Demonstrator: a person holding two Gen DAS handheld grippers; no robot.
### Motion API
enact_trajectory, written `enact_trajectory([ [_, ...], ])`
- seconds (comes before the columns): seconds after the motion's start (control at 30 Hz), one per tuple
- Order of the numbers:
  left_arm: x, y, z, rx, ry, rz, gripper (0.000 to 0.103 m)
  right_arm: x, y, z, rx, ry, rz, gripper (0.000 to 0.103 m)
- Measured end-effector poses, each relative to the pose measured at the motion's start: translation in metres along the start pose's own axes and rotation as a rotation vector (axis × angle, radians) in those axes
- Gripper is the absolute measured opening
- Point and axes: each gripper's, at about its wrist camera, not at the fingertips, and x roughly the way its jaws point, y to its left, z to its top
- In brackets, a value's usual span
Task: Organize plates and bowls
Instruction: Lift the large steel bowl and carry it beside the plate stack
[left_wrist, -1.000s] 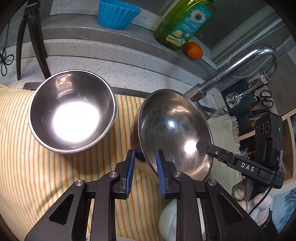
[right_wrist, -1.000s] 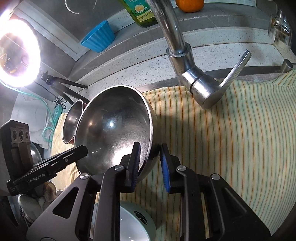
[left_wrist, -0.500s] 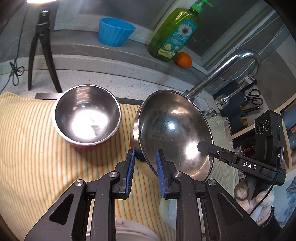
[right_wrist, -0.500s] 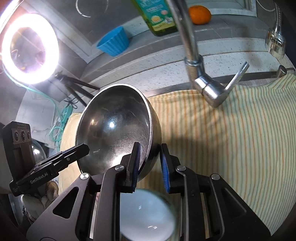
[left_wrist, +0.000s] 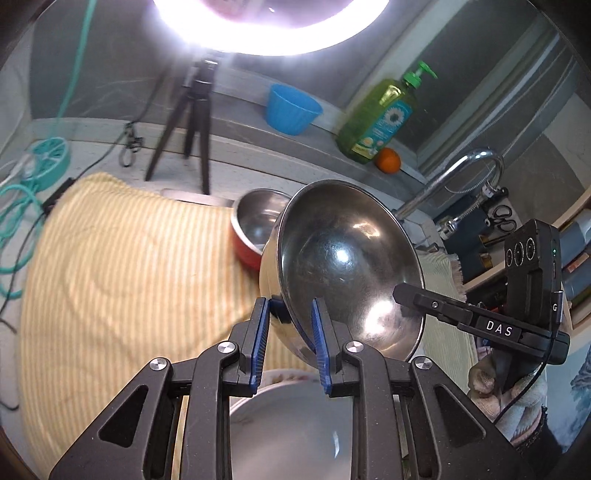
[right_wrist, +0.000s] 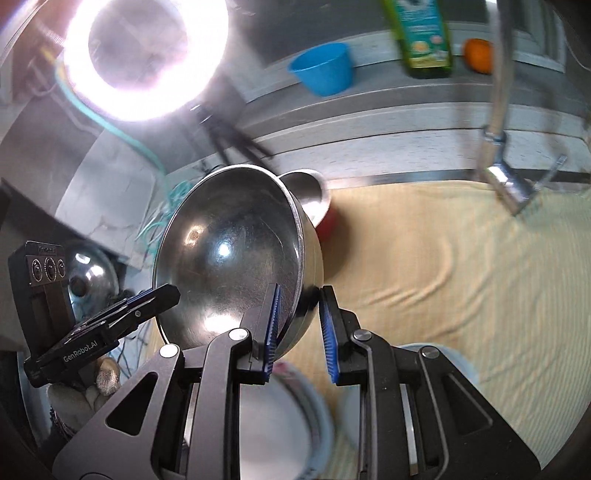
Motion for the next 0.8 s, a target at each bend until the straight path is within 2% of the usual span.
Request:
enact_trajectory([
  [0.4,-0.055,0.078,-0.039,-0.162,-0.056,0.099,0.021,0.060,0.090,-0.026,-0.140,0.123,0.080,0.022],
  [0.8,-0.077,0.141,-0.086,-0.330,-0.046,0.151,0.021,0.123,0.141,-0.052,-0.223,0.241,0.102,0.022],
])
